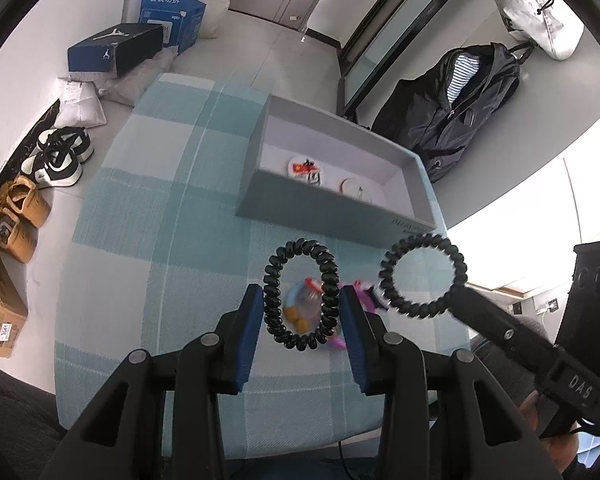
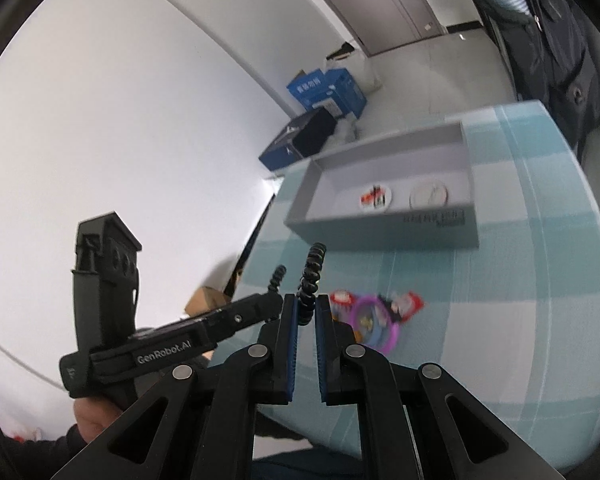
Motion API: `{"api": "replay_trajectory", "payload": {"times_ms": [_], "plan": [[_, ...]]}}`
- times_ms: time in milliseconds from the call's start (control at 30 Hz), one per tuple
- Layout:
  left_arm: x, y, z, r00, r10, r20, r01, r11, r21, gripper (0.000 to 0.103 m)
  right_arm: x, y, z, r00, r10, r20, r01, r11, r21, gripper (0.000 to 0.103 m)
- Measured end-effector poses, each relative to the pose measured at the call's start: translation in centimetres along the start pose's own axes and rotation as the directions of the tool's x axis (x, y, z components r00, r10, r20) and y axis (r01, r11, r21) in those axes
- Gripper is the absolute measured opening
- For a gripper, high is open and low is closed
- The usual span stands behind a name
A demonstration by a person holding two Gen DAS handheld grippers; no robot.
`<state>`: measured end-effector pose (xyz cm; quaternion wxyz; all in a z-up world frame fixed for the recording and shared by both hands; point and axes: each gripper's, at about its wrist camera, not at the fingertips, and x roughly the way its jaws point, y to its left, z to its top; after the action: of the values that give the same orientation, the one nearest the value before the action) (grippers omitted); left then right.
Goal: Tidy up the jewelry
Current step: 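Carry both hair ties over the gray box and open both tools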
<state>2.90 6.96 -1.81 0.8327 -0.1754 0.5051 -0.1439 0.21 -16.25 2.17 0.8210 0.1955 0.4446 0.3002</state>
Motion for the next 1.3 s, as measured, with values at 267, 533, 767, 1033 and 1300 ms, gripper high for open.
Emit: {"api": "replay_trajectory", "payload": {"times_ms": [267, 533, 767, 1033, 1300], "plan": [[0.0, -2.0, 3.2, 1.0, -0.011, 0.019, 0.01, 0.999, 0.035, 0.033, -0.9, -0.7, 4.2, 0.999, -0.006, 0.054, 0.006, 1.0, -0.005, 0.008], [1.1, -3.7, 6.6, 1.0, -0.022, 0.021, 0.021, 0.996, 0.085, 0.033, -0.5, -2.1, 7.5, 0.998, -0.021, 0.067, 0.021, 1.0, -0.009, 0.008], [3.2, -4.2, 8.5, 0.999, -0.026, -0.022, 0.027, 0.995, 0.093, 0.033, 1.5, -3.8, 9.6, 0.998, -0.043, 0.04, 0.044, 0.999, -0.008, 0.008], [5.6, -4.0, 9.6, 0.997, -0.026, -0.079, 0.032, 0.997, 0.077, 0.033, 3.5, -5.5, 10.3, 0.998, -0.064, -0.002, 0.064, 0.998, -0.002, 0.008], [6.9, -3.7, 10.0, 0.993, -0.027, -0.112, 0.034, 0.998, 0.06, 0.033, 4.4, -6.1, 10.4, 0.997, -0.068, -0.024, 0.068, 0.998, 0.008, 0.008]]}}
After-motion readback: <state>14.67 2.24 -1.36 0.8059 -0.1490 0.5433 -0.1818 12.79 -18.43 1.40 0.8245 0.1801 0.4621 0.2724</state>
